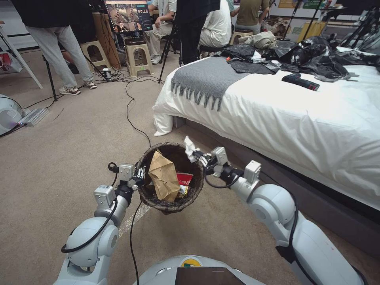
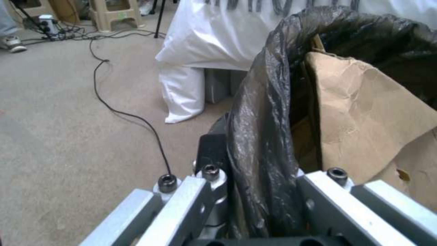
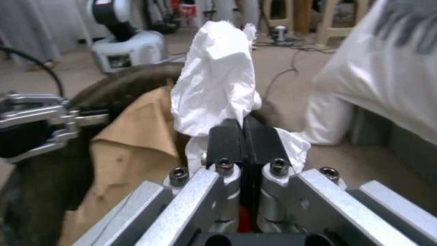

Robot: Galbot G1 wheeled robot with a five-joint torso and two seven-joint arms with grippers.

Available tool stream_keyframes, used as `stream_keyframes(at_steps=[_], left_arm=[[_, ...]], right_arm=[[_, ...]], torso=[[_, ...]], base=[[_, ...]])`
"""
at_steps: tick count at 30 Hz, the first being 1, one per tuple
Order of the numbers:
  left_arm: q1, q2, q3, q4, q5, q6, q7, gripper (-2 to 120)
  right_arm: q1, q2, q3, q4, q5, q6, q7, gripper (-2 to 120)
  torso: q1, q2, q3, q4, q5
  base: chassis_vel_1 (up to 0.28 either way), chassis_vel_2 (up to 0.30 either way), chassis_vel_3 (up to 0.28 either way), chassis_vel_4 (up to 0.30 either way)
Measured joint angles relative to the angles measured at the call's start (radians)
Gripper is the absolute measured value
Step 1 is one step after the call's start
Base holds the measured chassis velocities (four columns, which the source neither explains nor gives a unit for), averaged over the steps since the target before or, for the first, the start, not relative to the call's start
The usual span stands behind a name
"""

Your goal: Pick up the trash bin, then pick up the garbage from the floor and place it into the trash bin.

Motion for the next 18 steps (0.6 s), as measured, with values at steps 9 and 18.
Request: stream_keyframes(at_steps=[9,18], left_arm=[[0.001,-0.003,-0.002,-0.004,0.002,0.000,-0.001,7],[-0.004,-0.006,0.000,-0.002,0.002,-0.001,-0.001,7]], right_arm=[[0.055,-0.006,-0.128,-0.034,-0.010,-0.024,0.008,0],[0.067,-0.009,-0.165,-0.038,-0.018,-0.053,0.080,21]], torso=[[0.000,0.000,0.000,-0.0001,0.0000],[0.000,0.000,0.000,-0.0001,0.0001]], base=[[0.000,0.000,0.000,0.000],[0.000,0.000,0.000,0.000]])
